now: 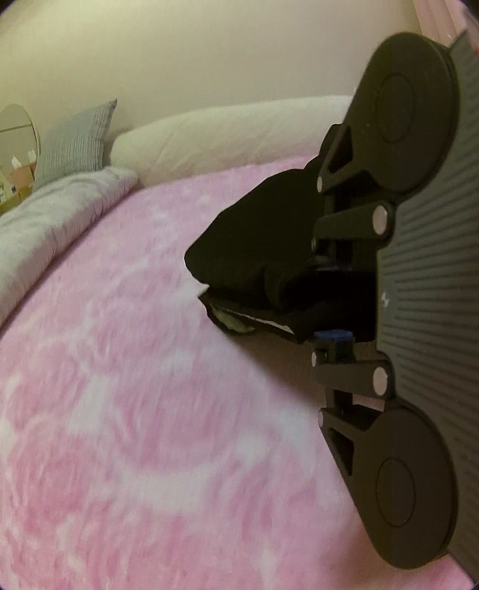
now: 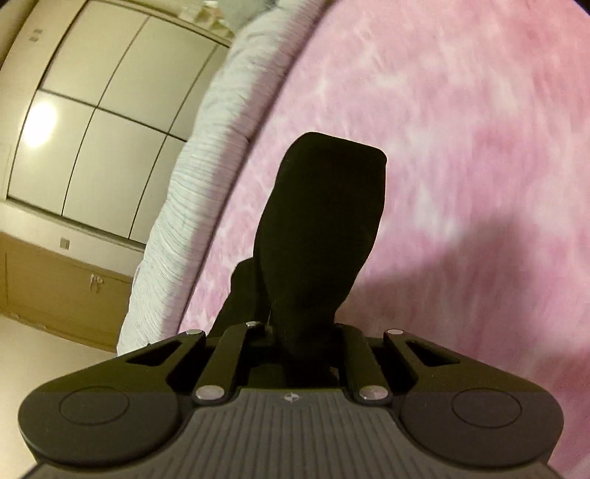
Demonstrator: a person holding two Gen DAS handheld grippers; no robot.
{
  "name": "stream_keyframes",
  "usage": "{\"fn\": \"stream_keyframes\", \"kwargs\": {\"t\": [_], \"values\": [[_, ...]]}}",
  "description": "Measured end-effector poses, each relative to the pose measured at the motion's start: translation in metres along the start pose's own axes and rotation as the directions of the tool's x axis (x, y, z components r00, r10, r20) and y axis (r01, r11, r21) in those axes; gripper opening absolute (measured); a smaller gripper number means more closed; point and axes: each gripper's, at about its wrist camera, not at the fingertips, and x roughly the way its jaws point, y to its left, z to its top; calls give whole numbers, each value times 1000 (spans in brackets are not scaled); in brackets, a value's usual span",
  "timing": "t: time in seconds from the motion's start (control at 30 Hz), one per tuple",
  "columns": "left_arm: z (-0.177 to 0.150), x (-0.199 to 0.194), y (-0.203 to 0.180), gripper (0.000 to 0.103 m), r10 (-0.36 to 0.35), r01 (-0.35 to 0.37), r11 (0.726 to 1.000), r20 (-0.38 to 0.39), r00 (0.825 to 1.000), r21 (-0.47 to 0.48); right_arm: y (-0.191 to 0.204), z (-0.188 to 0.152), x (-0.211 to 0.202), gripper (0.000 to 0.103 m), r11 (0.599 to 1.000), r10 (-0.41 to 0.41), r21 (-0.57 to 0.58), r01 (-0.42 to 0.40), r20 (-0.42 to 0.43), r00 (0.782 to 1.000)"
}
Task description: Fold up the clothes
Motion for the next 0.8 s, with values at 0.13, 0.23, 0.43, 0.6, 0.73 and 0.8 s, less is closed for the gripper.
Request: {"fn": "stream_keyframes", "kwargs": {"t": [0.13,0.23,0.43,0.6,0.73,0.8], "values": [[-13,53,-68,22,-40,39,999,14,999,15,-9,59,-41,12,997,-23,-70,25,18,1000],[-24,112,-127,22,-79,78,997,30,996,27,-34,127,-76,12,993,-41,-112,46,45,998],[-47,269,-245,22,-126,124,991,44,991,43,-105,279,-140,12,979,-68,-186,82,80,994],[-59,401,-321,22,-133,131,990,34,991,61,-187,403,-170,12,971,-114,-199,132,101,988],[-77,479,-345,22,-64,65,993,-11,998,96,-273,455,-161,13,971,-206,-113,212,68,976],[-84,498,-344,23,-2,3,993,-9,1000,120,-301,463,-159,18,964,-246,-91,252,66,967]]}}
